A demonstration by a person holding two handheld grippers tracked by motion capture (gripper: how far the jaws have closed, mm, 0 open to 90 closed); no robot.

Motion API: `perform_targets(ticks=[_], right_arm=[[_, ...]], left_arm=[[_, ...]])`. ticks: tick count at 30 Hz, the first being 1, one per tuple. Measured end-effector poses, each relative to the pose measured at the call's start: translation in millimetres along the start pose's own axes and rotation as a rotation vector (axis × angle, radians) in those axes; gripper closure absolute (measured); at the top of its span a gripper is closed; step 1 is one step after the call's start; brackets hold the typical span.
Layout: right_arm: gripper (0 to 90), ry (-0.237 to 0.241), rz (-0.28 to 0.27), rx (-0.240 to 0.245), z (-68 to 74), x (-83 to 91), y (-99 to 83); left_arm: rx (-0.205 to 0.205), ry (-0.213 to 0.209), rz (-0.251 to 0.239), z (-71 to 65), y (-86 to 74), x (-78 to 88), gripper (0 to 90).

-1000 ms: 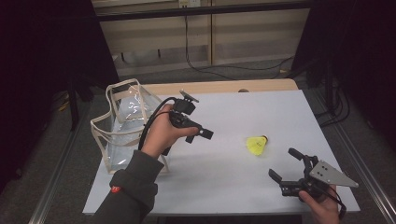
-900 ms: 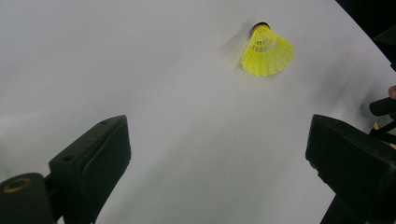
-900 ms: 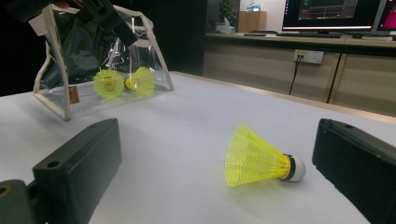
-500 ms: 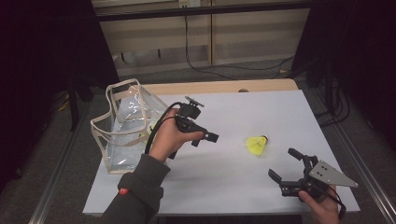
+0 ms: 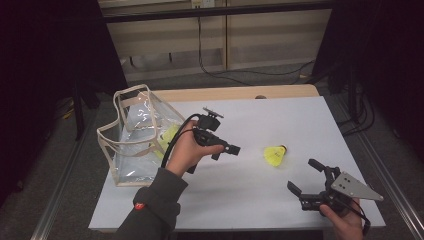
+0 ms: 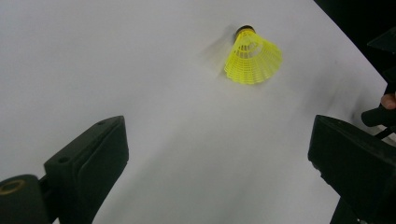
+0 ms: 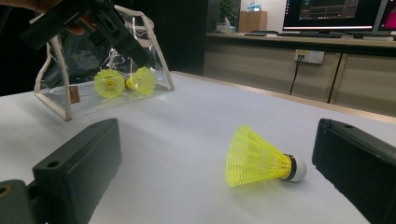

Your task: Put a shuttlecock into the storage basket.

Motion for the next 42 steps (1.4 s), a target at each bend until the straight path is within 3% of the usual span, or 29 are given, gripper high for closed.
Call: perform_targets(ticks=[27,42], right_arm=[[1.2,-0.002,0.000,0.003,-0.7,0.2,0.1],[1.2,0.003,-0.002,-0.001,0.4,-1.4,0.3]], left_arm=[[-0.054,-0.006,-0.040,-9.3,-2.3,-37.2,5.5],[-0.084,-0.008,-0.062,-13.0,-1.4,-44.7,5.5]])
Point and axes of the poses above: each handheld gripper's, and its own axes: x roughly backward along the jaws, y roughly out of its top, z roughly to its left, the point moved 2 cm from there along -x, roughly forward along the jaws, and after that the axes turned 5 degrees about x, right-handed, at the moved point
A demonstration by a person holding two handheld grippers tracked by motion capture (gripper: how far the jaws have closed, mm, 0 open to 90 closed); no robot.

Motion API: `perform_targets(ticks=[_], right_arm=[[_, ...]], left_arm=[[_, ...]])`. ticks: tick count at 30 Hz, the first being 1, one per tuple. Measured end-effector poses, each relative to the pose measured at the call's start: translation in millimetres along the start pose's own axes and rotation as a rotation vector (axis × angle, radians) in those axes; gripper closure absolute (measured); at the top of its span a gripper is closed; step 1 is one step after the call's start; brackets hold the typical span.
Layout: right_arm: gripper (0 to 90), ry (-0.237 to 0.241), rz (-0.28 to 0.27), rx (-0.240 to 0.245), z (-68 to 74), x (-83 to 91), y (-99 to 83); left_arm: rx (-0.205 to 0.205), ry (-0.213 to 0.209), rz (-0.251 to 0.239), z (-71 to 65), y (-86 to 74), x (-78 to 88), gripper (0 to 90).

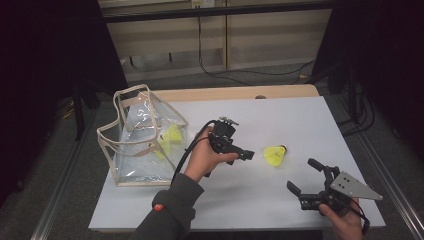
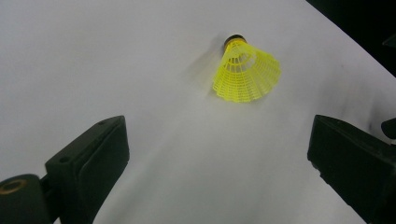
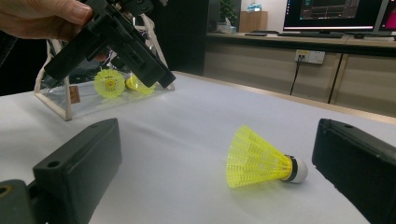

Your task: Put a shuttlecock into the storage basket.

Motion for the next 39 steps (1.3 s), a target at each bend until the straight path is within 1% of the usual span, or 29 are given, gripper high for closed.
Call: perform_targets(ticks=[12,15,17,23,25,39], right_arm=[[1.2,-0.001,0.001,0.001,-0.7,-0.3,-0.2],[1.2,0.001,0.001,0.001,0.3,-1.5,-0.3],[1.2,0.004,0.003,0.006,0.0,-1.7,-0.7],[1.1,0.001,0.001,-0.002,-0.7,-1.2,-0.2],[1.2,0.002,0.003,0.004,-0.7,-1.4,-0.4],[1.2,0.002,0.001,-0.001,-0.8,-1.2,-0.1]], left_arm=[[-0.014,-0.004,-0.018,-3.0,1.4,-8.6,5.5],[-0.026,0.002,-0.018,-3.4,1.3,-11.2,5.5],[-0.029,0.003,-0.014,-3.5,1.3,-12.8,5.5],[-0.038,0.007,-0.017,-4.3,1.4,-21.1,5.5],[-0.040,0.011,-0.018,-4.7,1.4,-23.6,5.6],[-0.050,0.026,-0.033,-2.6,2.7,-36.3,5.8]])
Point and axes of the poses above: each handheld gripper's, and its own axes: x roughly backward along the jaws, y roughly out of its top, z roughly to its left, the point moved 2 cm from there along -x, roughly forward along the jaws, and after that the axes turned 5 degrees about x, right-handed, at the moved point
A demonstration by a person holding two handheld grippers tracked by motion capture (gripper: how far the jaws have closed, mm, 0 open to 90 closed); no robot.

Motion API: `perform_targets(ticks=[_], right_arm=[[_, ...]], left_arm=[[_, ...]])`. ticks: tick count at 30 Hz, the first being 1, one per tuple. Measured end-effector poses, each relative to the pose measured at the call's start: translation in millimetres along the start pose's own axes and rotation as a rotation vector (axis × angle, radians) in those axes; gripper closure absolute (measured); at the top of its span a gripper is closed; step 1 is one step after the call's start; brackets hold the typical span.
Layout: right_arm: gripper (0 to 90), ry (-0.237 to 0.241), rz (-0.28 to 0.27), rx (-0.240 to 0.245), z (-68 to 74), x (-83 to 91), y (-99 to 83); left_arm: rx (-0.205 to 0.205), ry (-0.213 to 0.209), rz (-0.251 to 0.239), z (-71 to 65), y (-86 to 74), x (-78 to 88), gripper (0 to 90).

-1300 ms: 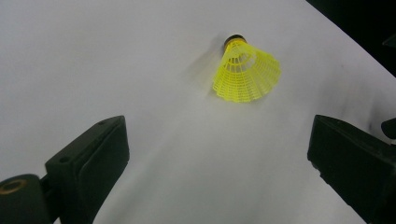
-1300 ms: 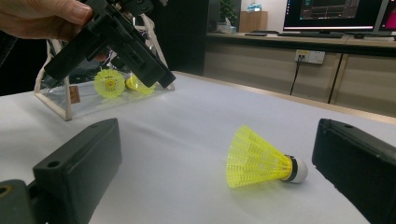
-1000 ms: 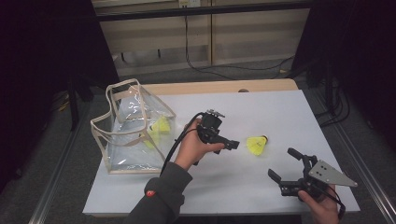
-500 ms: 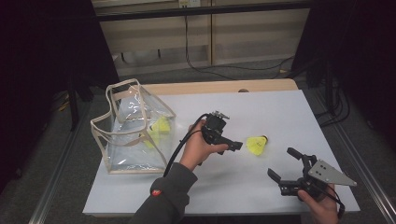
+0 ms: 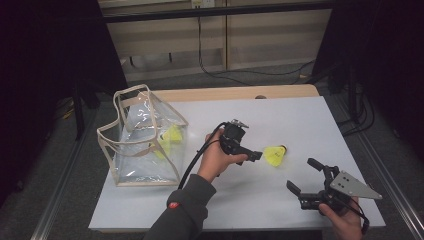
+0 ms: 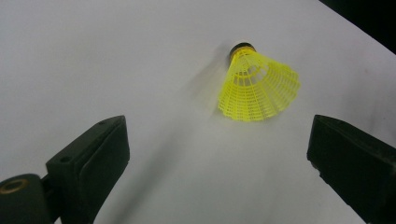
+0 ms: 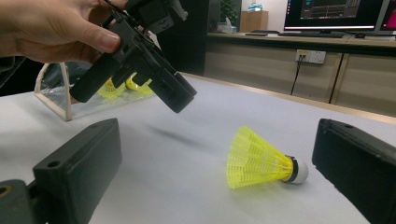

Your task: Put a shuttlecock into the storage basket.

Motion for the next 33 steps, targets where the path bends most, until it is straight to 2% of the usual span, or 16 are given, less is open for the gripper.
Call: perform_targets(ticks=[24,33], right_arm=[[1.2,-0.002,0.000,0.001,-0.2,0.1,0.1],[1.2,-0.003,-0.001,0.003,-0.4,0.2,0.3]], left_arm=[[-0.031,0.011,0.000,-0.6,-2.2,-20.2,7.7],[-0.024,0.007,-0.006,-0.1,-2.3,-25.6,9.0]])
Point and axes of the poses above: each handheld gripper's, and its own axes: x roughly backward along the jaws, y roughly out of its top, z roughly to its left, the point moved 2 cm from there along -x, roughly forward along the jaws, and after that the axes turned 5 degrees about x, right-handed, at the moved point
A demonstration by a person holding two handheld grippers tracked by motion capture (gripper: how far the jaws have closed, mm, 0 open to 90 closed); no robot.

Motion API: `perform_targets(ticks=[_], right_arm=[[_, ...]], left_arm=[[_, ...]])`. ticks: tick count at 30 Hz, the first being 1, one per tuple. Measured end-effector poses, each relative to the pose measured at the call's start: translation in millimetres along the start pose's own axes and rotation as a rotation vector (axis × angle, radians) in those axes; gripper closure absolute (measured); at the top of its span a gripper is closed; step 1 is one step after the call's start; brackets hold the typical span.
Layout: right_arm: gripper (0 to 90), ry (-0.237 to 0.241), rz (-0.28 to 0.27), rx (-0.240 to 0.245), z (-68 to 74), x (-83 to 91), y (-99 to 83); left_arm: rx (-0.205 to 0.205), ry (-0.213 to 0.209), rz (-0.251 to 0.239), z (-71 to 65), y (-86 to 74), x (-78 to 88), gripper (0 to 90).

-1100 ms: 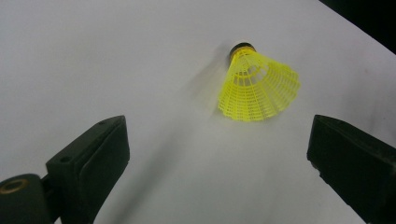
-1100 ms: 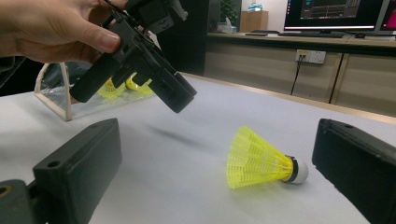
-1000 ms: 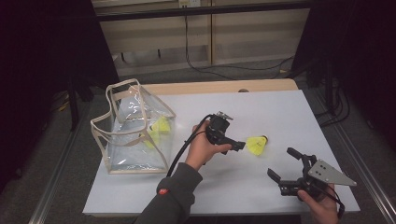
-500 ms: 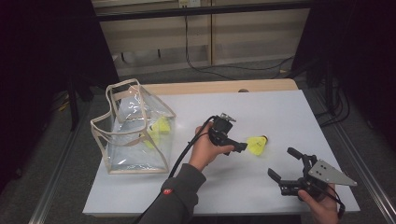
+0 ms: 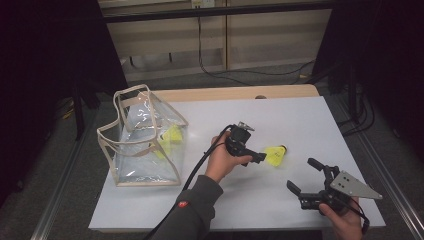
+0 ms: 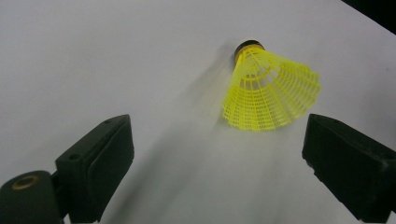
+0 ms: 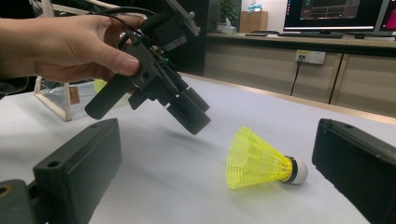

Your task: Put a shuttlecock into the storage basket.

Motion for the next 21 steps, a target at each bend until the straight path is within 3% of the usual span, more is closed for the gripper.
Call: perform_targets(ticks=[21], right_arm=[[1.2,0.004,0.000,-0.004,0.4,-0.3,-0.1]], left_arm=[[-0.037,-0.008,-0.027,2.4,2.5,-14.7,18.8]])
Point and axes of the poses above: each handheld gripper's, and its own axes: x roughly backward along the jaws, y roughly out of its top, z roughly to its left, the point moved 2 cm from there along -x, roughly forward along the jaws, and after that the axes turned 5 degrees about x, right-handed, at the moved point
